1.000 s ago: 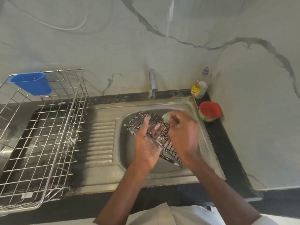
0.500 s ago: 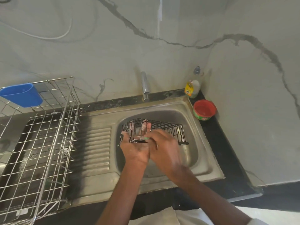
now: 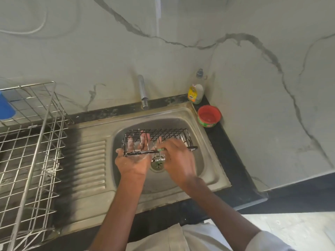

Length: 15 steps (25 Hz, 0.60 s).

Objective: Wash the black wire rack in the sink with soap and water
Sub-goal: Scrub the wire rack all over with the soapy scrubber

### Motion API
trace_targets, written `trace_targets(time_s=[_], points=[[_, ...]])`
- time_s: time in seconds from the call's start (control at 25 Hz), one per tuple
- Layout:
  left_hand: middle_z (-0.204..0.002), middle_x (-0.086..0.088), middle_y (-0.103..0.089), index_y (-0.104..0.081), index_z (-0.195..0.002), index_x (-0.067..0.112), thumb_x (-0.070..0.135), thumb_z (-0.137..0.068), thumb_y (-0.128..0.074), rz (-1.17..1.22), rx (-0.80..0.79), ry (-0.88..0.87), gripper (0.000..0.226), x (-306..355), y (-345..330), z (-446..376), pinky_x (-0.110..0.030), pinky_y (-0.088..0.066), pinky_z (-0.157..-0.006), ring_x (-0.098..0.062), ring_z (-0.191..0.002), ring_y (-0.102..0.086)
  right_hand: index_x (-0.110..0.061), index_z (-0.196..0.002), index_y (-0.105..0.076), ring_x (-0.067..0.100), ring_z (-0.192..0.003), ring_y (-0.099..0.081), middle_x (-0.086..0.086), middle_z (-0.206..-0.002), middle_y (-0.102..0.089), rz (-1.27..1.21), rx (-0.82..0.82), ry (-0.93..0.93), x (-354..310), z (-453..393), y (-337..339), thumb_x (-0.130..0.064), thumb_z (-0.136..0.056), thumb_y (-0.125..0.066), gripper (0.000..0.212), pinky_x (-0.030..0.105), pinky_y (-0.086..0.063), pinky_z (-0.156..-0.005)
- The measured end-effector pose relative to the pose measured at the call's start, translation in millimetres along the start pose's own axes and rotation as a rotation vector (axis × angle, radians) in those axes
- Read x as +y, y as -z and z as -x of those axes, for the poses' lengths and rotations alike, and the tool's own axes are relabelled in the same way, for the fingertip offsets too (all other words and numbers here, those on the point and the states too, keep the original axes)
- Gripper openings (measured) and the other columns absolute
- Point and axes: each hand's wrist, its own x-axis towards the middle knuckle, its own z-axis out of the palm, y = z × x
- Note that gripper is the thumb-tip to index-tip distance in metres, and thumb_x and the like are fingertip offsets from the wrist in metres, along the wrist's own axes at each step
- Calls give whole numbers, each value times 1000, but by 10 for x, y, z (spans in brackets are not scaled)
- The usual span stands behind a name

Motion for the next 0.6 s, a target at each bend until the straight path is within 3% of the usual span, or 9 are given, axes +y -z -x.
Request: trace_targets(time_s=[0.12,0.16,0.28,0.32,0.4,0.48,0.56,0.6], points=[[-143,-29,-61,-62,-135,15,52,-112,-30,-41,-5,13,54,43,121,-91,-79,-50,-88,-42,-127,-67,-18,-101,-73,22,-89,-69,0,-97,-71,34,65,-432,532,73,196,12,-81,-63,37,26,-50,-63],[-144,-28,-61,-64,-130,16,55,-111,-32,-60,-13,10,53,37,145,-95,-79,-49,-93,-41,-129,-66,-20,-101,-74,20,-89,-69,-2,-97,-71,12,61,-465,548,131,226,8,-85,-63,33,23,-49,-64],[-143,-28,-62,-64,-130,11,68,-105,-43,-163,-41,2,66,-31,165,-66,-73,-48,-105,-42,-130,-65,-19,-95,-74,10,-91,-63,-7,-95,-71,-127,-46,-51,96,125,102,6,-87,-67,27,8,-39,-71],[-147,-29,-60,-61,-140,8,73,-101,-47,-219,-48,-7,77,-50,158,-49,-67,-49,-109,-44,-132,-64,-18,-94,-74,11,-92,-61,-5,-95,-71,-156,-36,50,-28,41,70,6,-86,-67,25,11,-41,-73],[-152,-28,-56,-56,-150,4,82,-94,-52,-318,-60,-22,96,-103,129,0,-60,-48,-115,-44,-136,-61,-15,-95,-73,15,-89,-61,-2,-95,-71,-151,98,1,-107,-186,53,1,-88,-66,19,25,-51,-72],[-140,-23,-66,-63,-141,0,87,-91,-49,-395,-62,-28,101,-116,75,66,-54,-56,-107,-38,-125,-69,-13,-97,-74,11,-84,-59,-1,-94,-71,-174,163,-46,-92,-266,80,0,-89,-68,16,28,-53,-72],[-112,-19,-75,-71,-119,3,88,-94,-40,-459,-43,-39,94,-99,41,87,-41,-64,-84,-32,-96,-77,-11,-96,-76,7,-84,-59,0,-93,-72,-169,76,220,-77,-185,70,3,-88,-70,17,19,-52,-77],[-107,-18,-76,-71,-117,3,88,-94,-38,-467,-41,-36,94,-83,34,72,-38,-64,-78,-31,-89,-77,-10,-95,-76,11,-86,-61,1,-94,-72,-159,51,315,-83,-174,74,4,-88,-69,17,22,-54,-78]])
